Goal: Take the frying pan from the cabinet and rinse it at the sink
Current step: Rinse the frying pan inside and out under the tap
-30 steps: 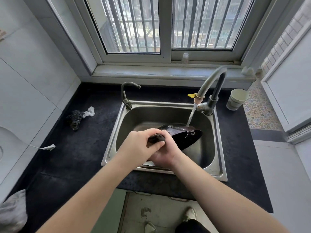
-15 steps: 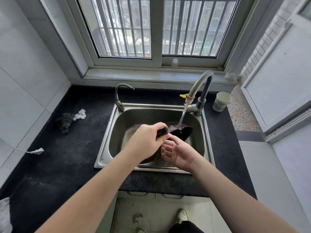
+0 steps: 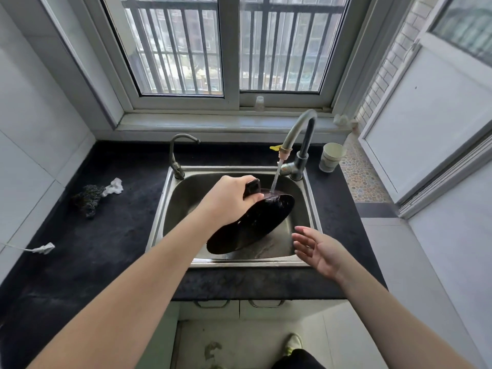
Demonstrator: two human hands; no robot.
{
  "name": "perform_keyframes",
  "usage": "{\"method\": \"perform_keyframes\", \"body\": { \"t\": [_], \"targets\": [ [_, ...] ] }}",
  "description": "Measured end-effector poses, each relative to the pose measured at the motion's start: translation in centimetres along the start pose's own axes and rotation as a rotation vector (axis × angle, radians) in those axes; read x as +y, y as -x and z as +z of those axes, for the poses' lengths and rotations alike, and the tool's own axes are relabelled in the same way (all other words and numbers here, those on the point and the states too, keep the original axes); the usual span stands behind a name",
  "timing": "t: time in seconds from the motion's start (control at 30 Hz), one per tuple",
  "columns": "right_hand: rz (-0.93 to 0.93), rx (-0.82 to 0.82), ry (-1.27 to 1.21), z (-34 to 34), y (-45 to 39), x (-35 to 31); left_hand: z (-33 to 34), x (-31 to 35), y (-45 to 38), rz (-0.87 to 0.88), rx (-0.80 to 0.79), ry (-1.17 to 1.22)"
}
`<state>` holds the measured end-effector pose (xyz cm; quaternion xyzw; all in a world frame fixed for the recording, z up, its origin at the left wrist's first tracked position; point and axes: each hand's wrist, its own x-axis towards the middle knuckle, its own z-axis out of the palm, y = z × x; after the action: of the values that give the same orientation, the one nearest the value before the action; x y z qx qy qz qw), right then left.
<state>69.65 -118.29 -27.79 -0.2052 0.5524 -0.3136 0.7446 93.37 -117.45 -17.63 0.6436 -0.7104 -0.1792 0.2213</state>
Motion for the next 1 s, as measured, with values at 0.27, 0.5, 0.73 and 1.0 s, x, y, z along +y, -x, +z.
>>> {"method": "perform_keyframes", "body": {
  "t": [0.27, 0.5, 0.73, 1.0],
  "targets": [
    [-0.091, 0.026, 0.062, -4.4, -3.9, -4.7, 0.0, 1.1, -0.8, -0.090, -0.050, -0.004],
    [-0.374, 0.035, 0.593, -6.0, -9.3, -10.2, 0.2, 1.6, -1.0, -0.271, -0.057, 0.067],
    [-0.628, -0.115, 1.103, -0.3, -16.3, -15.2, -0.3, 2.2, -0.9, -0.378, -0.066, 0.134],
    [-0.667, -0.144, 1.494, 4.3, -21.0, -16.1, -0.3, 2.1, 0.0, -0.441, -0.090, 0.179]
  ]
}}
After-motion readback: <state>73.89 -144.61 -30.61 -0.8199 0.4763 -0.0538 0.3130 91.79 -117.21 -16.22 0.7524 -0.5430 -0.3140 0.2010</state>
